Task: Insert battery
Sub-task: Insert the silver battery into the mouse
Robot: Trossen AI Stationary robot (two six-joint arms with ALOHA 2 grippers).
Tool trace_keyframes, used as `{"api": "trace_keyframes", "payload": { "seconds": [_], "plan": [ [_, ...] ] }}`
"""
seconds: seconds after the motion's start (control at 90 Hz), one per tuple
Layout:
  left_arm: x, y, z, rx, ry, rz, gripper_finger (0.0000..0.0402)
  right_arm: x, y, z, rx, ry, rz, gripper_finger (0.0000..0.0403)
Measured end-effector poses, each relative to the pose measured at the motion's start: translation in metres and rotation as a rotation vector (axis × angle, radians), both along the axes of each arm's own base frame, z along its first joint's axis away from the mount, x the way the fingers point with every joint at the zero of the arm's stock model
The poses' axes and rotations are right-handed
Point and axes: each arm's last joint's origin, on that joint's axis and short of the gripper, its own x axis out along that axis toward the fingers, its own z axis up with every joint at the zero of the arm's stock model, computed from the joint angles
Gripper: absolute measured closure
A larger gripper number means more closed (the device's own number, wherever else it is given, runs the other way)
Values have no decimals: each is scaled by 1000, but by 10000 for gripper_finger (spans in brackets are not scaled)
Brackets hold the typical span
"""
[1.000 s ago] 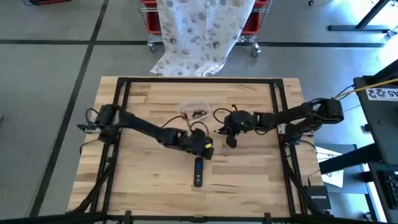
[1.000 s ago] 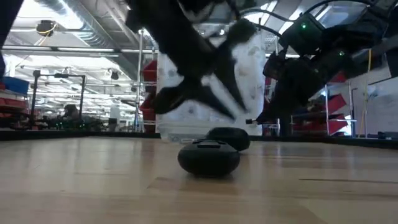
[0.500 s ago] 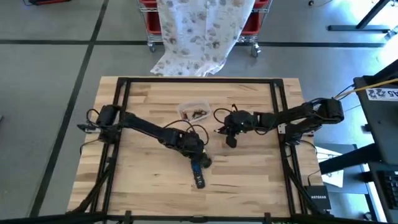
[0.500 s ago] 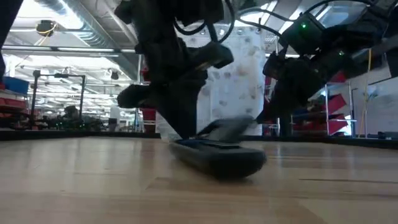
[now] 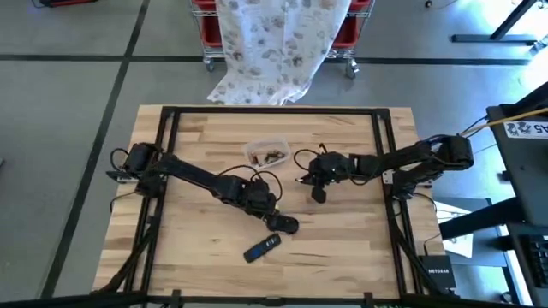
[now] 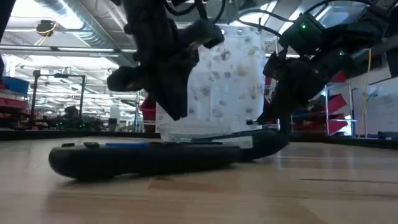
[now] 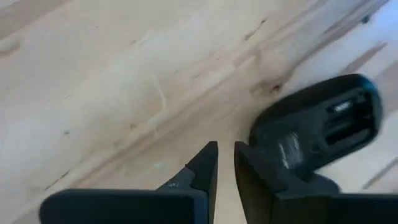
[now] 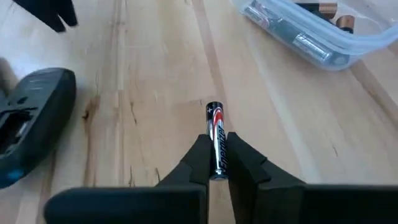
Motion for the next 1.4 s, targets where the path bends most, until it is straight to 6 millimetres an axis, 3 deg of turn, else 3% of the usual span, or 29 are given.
{"api": "trace_keyframes", "payload": {
  "seconds": [0.211,0.456,0.667,0.933,1.067,1.156,1.267,1.4],
  "plan": [
    [5,-20,0,-116,-85,-166,368,0,0,0,2,1,3,396],
    [13,-22,-29,-186,-129,-158,368,0,0,0,0,7,7,396],
    [13,-1,-36,-117,-97,-115,368,-1,0,-1,-9,12,15,396],
    [23,52,-35,17,-139,-53,368,-2,0,-2,-8,27,16,396],
    [25,76,-23,52,-150,-61,371,-2,0,-2,-7,34,16,393],
    [23,78,-1,73,-196,-86,382,-2,0,-3,-6,38,16,396],
    [17,64,26,84,-264,-150,397,-3,0,-3,-6,40,15,396],
    [15,35,38,-47,-344,-287,400,-2,0,-3,-10,38,16,396]
  ]
}}
